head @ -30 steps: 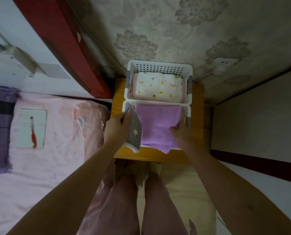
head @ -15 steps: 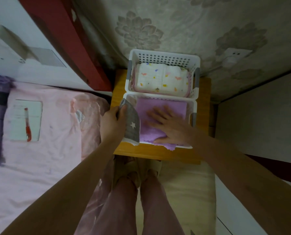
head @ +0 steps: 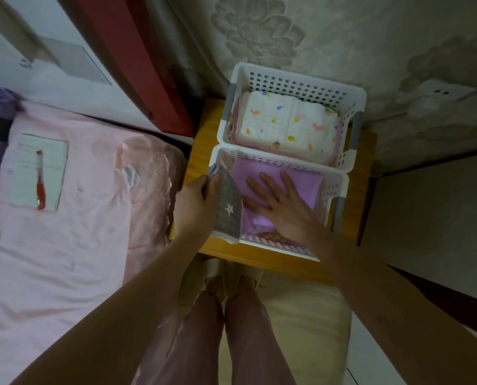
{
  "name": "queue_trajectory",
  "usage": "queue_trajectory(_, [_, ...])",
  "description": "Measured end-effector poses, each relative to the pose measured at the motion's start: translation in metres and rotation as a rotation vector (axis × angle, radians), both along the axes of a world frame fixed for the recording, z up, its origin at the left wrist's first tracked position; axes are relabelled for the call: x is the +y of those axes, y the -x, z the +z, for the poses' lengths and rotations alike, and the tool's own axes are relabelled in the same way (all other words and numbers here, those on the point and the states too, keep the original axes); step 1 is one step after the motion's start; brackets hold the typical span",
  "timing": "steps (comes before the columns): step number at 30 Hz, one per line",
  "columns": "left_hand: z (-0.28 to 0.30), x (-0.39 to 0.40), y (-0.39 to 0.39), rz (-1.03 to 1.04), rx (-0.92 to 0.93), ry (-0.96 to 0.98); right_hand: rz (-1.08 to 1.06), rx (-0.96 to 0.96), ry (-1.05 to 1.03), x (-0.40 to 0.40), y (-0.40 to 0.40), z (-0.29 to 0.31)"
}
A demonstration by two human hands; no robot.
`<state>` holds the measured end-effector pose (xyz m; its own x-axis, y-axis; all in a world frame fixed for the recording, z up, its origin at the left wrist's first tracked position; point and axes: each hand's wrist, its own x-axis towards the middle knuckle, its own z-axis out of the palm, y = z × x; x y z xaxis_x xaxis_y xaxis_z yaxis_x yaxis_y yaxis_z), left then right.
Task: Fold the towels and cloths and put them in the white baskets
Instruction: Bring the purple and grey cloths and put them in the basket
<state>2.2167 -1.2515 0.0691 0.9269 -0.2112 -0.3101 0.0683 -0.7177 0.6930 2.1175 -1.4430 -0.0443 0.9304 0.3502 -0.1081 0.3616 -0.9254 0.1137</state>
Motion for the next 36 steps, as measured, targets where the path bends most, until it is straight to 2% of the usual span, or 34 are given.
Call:
queue_trajectory(3, [-0.002, 0.000, -0.008, 0.008, -0.005, -0.006, 0.022, 0.030, -0.014, -0.002, -0.006, 0.000])
queue_trajectory(11, [0.016, -0.003, -0.021, 0.059, -0.049, -0.010, 0.056, 0.138, -0.224, -0.006, -0.027, 0.035])
queue_trajectory(19, [0.011, 0.024, -0.028, 0.165, -0.057, -0.121, -0.015, 0.293, -0.131, 0.028, -0.053, 0.010])
queue_trajectory(24, [0.010, 0.033, -0.029, 0.066, -0.072, -0.174, -0.017, 0.279, -0.084, 0.035, -0.058, -0.005])
queue_trajectory(28, [0.018, 0.032, -0.025, 0.029, -0.104, -0.155, -0.023, 0.286, -0.184, 0.034, -0.053, 0.011])
queue_trajectory(32, [0.019, 0.016, -0.021, -0.048, -0.098, -0.094, -0.101, 0.218, -0.241, -0.009, -0.020, 0.037])
queue_trajectory(36, [0.022, -0.010, -0.011, -0.151, -0.096, -0.071, -0.162, 0.265, -0.132, -0.046, 0.014, 0.059])
